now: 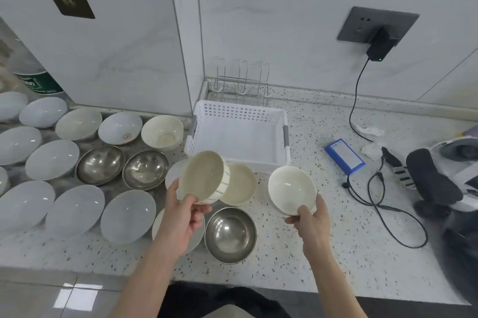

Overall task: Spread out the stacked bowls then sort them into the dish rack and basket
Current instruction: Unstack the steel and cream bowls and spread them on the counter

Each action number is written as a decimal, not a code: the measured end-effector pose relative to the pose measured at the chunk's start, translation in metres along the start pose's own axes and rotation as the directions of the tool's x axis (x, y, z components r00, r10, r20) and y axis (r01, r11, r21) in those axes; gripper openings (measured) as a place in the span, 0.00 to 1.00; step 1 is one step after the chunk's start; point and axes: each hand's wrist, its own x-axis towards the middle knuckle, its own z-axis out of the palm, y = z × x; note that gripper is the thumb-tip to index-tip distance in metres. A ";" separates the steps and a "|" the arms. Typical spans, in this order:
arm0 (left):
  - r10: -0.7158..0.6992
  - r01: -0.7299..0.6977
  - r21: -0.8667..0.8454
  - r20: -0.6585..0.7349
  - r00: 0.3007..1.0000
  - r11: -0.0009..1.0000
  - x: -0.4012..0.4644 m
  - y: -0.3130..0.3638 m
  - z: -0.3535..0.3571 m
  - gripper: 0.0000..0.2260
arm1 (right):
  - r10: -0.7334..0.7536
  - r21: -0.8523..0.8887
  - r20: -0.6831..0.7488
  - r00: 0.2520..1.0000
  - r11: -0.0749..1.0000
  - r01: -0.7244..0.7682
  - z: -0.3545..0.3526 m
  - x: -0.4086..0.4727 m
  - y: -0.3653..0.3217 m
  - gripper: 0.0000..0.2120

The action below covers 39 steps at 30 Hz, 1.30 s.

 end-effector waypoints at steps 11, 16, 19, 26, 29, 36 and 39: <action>-0.047 0.049 0.039 -0.041 0.998 0.998 -0.003 -0.021 0.003 0.27 | -0.014 -0.117 0.092 0.996 0.993 0.024 0.011 0.018 0.012 0.30; -0.059 0.061 0.066 -0.031 0.998 0.996 -0.006 -0.026 0.001 0.23 | -0.016 -0.104 0.091 0.996 0.994 0.025 0.015 0.023 0.016 0.30; -0.059 0.061 0.080 -0.026 0.998 0.995 -0.010 -0.028 0.002 0.22 | -0.009 -0.094 0.087 0.996 0.995 0.018 0.016 0.025 0.017 0.30; -0.063 0.065 0.137 -0.013 0.998 0.988 -0.017 -0.031 0.003 0.22 | 0.015 -0.082 0.096 0.995 0.997 -0.007 0.019 0.027 0.017 0.29; -0.043 0.041 0.196 0.006 0.999 0.980 -0.021 -0.031 0.006 0.24 | 0.035 -0.088 0.132 0.991 0.996 -0.023 0.016 0.027 0.019 0.27; 0.017 -0.056 0.382 0.104 0.994 0.922 -0.030 -0.036 0.029 0.28 | 0.071 -0.124 0.061 0.996 0.990 -0.063 -0.007 0.016 0.022 0.27; 0.006 -0.102 0.491 0.194 0.981 0.865 -0.031 -0.043 0.044 0.30 | -0.042 -0.144 0.100 0.994 0.988 0.056 -0.023 0.002 0.023 0.16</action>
